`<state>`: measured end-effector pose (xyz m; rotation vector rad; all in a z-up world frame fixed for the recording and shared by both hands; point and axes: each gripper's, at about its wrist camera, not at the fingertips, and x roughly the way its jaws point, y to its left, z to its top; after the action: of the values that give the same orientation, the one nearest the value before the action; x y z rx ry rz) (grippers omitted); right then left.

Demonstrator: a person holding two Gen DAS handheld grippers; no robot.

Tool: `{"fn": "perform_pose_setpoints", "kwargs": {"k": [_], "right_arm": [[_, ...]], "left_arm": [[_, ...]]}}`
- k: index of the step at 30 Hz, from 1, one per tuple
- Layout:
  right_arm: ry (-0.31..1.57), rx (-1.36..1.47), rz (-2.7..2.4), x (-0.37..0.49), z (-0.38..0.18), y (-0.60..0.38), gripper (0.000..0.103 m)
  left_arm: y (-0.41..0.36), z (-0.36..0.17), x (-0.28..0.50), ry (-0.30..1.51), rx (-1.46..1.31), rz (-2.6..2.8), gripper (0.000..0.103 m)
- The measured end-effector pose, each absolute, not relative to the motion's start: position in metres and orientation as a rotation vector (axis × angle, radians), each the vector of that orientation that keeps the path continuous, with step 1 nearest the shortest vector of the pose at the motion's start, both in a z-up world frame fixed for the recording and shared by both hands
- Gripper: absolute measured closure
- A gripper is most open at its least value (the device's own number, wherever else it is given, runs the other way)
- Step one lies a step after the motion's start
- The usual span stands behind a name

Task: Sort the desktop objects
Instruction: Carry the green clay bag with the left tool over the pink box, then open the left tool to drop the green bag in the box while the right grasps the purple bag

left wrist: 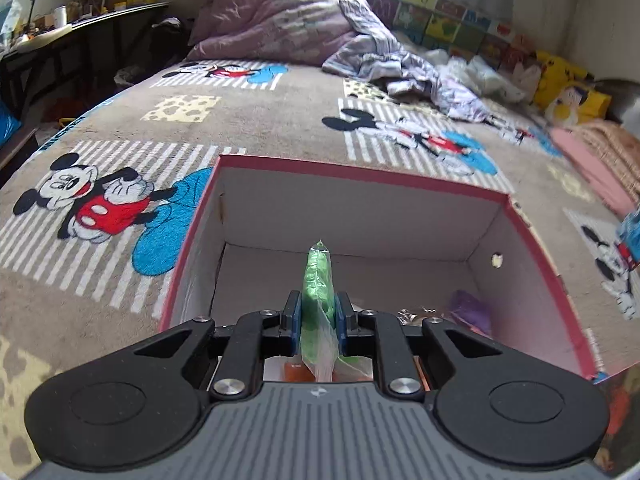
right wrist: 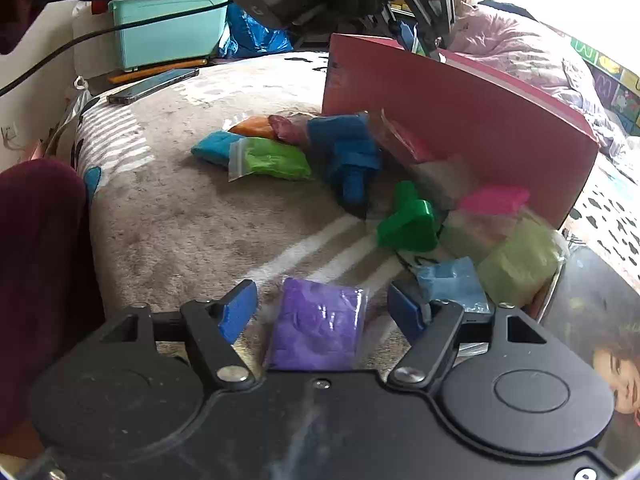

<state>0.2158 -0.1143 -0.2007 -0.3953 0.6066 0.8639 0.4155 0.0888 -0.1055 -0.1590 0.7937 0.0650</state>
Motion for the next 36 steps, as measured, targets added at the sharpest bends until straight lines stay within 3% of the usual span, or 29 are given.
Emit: {"fn": "perform_pose_setpoints", "kwargs": {"k": [8, 10, 17, 19, 21, 29, 36], "right_arm": [[0.629, -0.357, 0.873, 0.223, -0.204, -0.118, 0.03], [0.633, -0.349, 0.872, 0.224, -0.203, -0.118, 0.03], [0.642, -0.329, 0.869, 0.226, -0.204, -0.121, 0.03], [0.643, -0.327, 0.867, 0.226, -0.204, -0.121, 0.03], [0.644, -0.322, 0.866, 0.226, -0.204, -0.122, 0.03], [0.647, -0.31, 0.863, 0.226, -0.205, -0.122, 0.03], [0.659, -0.281, 0.832, 0.225, -0.204, -0.122, 0.032]], "left_arm": [[0.077, -0.111, 0.442, 0.86, -0.16, 0.051, 0.086], [0.077, -0.111, 0.438, 0.846, -0.155, 0.057, 0.075], [0.086, -0.102, 0.412, 0.774, -0.16, 0.041, 0.073], [0.092, -0.097, 0.403, 0.749, -0.178, 0.052, 0.065], [0.097, -0.088, 0.391, 0.714, -0.209, 0.046, 0.055], [0.099, -0.061, 0.311, 0.562, -0.266, -0.045, 0.049], [0.081, -0.099, 0.226, 0.508, -0.125, 0.005, 0.047]]}}
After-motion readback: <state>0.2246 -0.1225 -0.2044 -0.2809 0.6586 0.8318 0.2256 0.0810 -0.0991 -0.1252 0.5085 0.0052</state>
